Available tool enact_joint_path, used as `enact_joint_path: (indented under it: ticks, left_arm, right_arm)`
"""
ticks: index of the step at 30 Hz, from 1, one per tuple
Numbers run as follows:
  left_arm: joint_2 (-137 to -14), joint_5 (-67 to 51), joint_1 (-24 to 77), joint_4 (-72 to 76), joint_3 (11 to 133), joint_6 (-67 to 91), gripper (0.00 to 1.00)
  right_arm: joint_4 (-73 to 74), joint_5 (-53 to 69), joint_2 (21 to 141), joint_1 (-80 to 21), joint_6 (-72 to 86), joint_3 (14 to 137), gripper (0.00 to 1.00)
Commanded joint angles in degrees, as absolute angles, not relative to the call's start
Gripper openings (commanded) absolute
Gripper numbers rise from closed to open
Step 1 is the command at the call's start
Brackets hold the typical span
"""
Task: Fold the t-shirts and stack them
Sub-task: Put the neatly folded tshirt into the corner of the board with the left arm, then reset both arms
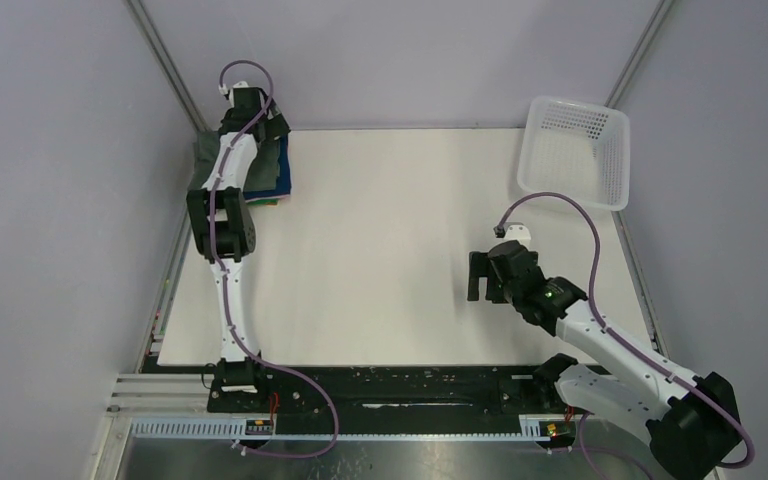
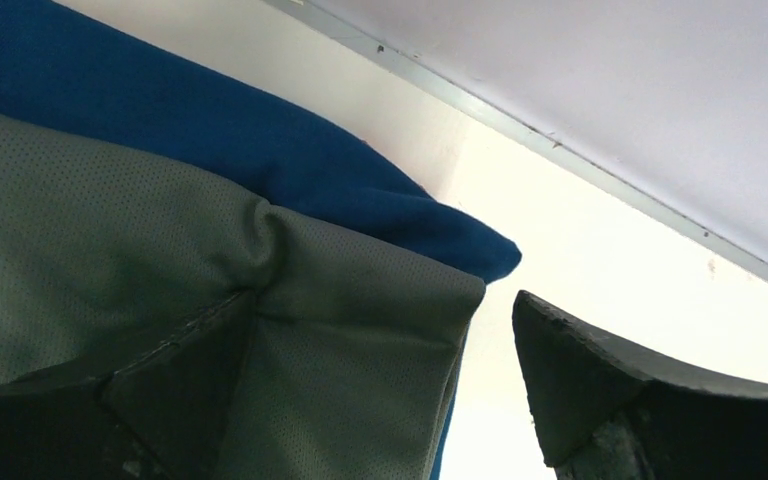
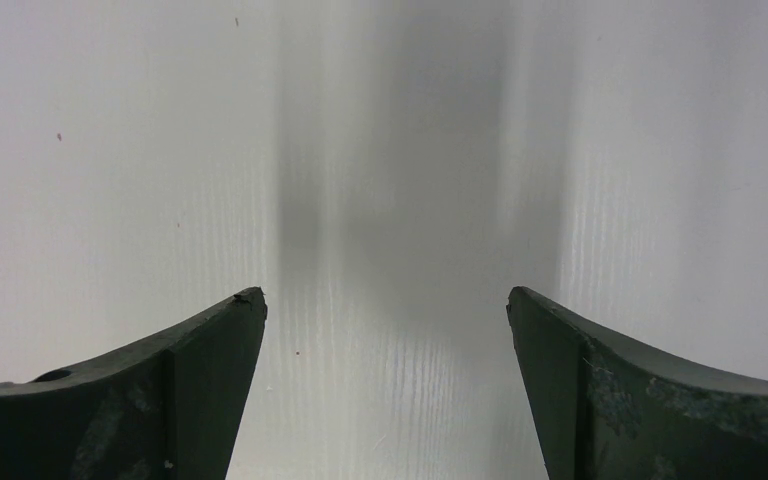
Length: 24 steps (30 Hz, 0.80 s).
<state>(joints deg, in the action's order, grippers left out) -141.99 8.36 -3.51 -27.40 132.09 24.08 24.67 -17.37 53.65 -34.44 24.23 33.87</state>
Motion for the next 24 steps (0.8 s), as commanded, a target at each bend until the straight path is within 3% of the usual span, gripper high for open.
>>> enact_joint_path:
  ticks: [1, 8, 17, 24]
  left_arm:
    - [-129.9, 4.7, -2.4, -24.9, 128.3, 25.2, 0.99]
    - [-106.4, 5.9, 4.5, -25.4, 110.8, 23.9, 0.99]
    - [-64.7, 5.7, 15.2, -18.9, 60.7, 32.5, 0.99]
    - [-43.1, 8.8, 19.6, -23.5, 36.2, 32.5, 0.99]
  right_arm:
    - [24.6, -19.5, 50.3, -34.2, 25.1, 35.3, 0.99]
    - [24.6, -24.2, 46.9, -34.0, 29.2, 34.0, 1.00]
    - [27.5, -30.2, 41.7, -33.4, 33.1, 32.7, 0.99]
    - [27.0, -35.6, 37.7, -33.5, 33.4, 29.2, 1.00]
